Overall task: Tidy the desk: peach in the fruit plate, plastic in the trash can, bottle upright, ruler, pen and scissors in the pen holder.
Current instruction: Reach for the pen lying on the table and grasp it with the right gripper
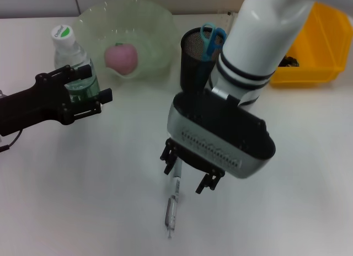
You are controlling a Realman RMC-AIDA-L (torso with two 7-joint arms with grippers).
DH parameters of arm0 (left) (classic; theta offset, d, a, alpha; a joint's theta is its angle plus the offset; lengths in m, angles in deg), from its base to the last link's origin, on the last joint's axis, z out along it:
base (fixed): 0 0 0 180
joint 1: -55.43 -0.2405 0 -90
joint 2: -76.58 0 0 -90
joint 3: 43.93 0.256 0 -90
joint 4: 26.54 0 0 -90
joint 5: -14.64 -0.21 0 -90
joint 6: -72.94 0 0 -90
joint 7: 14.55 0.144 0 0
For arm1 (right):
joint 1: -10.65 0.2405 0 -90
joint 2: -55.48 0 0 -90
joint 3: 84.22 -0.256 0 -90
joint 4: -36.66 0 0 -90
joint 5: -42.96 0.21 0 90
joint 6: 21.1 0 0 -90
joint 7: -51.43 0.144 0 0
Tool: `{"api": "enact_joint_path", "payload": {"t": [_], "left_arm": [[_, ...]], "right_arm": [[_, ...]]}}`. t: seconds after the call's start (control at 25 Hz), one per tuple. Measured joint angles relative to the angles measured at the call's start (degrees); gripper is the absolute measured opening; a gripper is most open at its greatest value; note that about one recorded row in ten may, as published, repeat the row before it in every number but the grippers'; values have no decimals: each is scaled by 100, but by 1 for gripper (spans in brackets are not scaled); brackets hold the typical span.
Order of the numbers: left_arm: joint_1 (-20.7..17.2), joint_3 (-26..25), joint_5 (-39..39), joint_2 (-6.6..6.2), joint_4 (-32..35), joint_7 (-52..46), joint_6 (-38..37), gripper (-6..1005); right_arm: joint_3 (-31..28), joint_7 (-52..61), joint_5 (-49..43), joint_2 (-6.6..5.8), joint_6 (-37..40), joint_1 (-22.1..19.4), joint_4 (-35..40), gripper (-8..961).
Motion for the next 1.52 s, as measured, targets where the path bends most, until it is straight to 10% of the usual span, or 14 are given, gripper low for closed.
{"api": "enact_joint_path", "payload": {"t": [1.52], "left_arm": [[94, 54, -54, -21, 57, -21, 57, 797]], "right_arm": [[97, 229, 235, 0, -158, -27, 216, 629]]}}
